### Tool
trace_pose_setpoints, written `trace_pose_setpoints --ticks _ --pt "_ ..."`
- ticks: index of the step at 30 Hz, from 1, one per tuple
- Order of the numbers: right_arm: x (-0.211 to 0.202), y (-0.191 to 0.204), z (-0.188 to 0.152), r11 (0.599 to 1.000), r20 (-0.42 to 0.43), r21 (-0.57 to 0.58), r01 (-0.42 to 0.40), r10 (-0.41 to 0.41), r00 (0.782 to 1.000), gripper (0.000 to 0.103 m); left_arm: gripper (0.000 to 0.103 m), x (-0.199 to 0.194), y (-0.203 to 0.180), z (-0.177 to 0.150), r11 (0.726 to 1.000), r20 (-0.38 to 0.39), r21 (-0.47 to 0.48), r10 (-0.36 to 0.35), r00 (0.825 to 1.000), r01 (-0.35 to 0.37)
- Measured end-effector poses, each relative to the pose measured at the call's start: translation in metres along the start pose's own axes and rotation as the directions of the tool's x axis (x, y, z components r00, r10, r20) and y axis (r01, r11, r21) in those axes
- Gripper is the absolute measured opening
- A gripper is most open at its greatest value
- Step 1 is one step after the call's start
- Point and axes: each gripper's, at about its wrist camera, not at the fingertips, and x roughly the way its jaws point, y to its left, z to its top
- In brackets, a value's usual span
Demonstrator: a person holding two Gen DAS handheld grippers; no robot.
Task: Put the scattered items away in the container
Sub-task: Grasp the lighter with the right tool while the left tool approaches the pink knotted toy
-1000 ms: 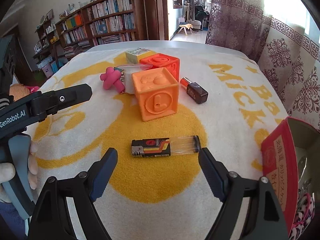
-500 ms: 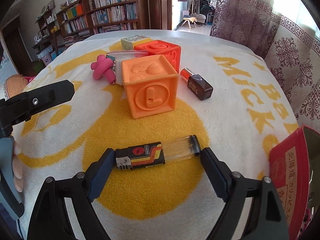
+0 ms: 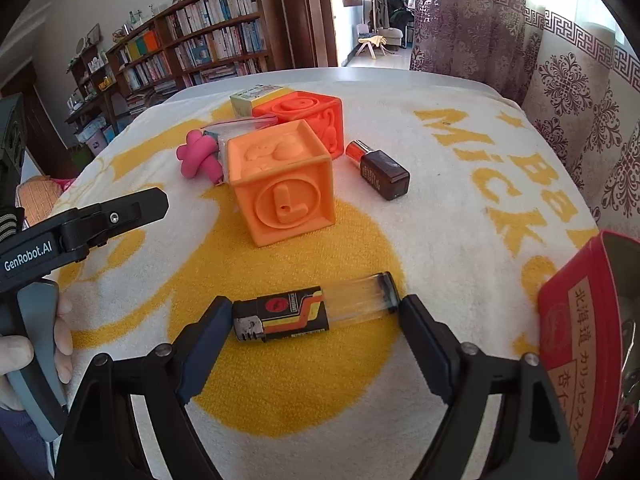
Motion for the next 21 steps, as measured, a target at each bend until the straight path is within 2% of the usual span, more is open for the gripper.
trace_pose_setpoints --ticks 4,6,11,16,21 --pt "0.0 0.0 -0.001 1.0 -0.001 0.001 0.012 -0.012 1.0 0.087 0.102 0.007 -0.006 0.013 0.996 0.001 0.075 0.05 0.999 -0.05" --pt "0.0 0.001 -0.001 1.0 -0.002 -0.004 0.017 -0.017 1.0 0.087 0.102 0.014 -0.001 0.023 0.995 -0.002 0.059 0.076 0.997 -0.076" --pt "0.0 0.0 -0.001 1.0 -0.001 -0.003 0.015 -0.015 1.0 0.087 0.102 0.032 0.014 0.048 0.998 -0.025 -0.053 0.024 0.999 -0.025" --pt "0.001 -0.001 -0.001 1.0 -0.001 -0.003 0.014 -0.014 1.0 0.087 0.102 0.052 0.021 0.062 0.996 -0.04 -0.089 0.002 0.999 -0.005" --pt "0.001 0.0 -0.001 1.0 -0.001 -0.004 0.015 -0.015 1.0 0.087 0.102 0.065 0.045 0.063 0.976 -0.046 -0.209 -0.078 0.996 0.067"
